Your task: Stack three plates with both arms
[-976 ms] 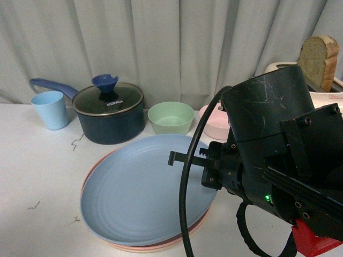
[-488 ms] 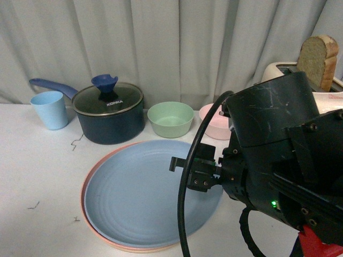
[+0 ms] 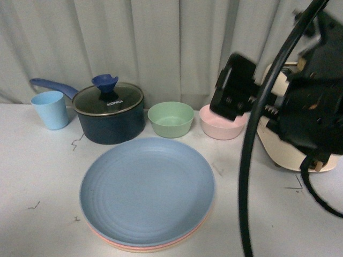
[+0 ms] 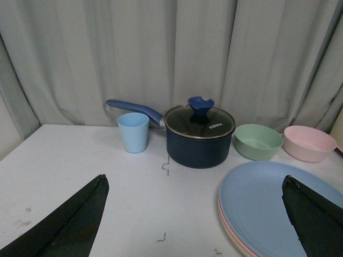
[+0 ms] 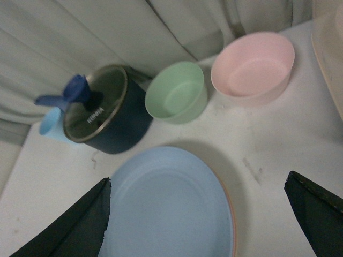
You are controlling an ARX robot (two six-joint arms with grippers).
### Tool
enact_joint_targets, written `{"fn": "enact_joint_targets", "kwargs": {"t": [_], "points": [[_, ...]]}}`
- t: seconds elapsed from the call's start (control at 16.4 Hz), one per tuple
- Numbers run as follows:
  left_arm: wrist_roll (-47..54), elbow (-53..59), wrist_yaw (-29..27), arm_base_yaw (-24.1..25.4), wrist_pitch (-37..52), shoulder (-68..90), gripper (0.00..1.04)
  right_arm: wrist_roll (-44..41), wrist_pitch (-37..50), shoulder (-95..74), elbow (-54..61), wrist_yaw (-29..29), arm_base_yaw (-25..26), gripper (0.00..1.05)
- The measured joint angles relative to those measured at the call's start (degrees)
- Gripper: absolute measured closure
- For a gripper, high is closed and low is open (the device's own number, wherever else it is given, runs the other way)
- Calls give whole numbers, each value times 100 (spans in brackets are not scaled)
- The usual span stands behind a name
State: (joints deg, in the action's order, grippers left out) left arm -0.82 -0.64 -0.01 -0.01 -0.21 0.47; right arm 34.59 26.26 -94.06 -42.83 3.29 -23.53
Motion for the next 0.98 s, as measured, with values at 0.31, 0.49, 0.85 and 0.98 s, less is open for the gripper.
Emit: {"fn": "enact_joint_targets", "kwargs": {"t": [0.31, 0.49, 0.85, 0.98], "points": [[2, 0, -4, 0, -4, 0, 7, -1947, 2343, 1397, 1576, 1550, 267, 36], [2, 0, -7, 0, -2, 0, 7, -2750, 2068, 2253, 2105, 1475, 603, 51], [2, 0, 2, 0, 2, 0, 7, -3405, 833, 5117, 3390, 280, 1803, 103], [2, 0, 2, 0, 4, 0, 7, -3427, 328, 5998, 3834, -315, 2352, 103]]}}
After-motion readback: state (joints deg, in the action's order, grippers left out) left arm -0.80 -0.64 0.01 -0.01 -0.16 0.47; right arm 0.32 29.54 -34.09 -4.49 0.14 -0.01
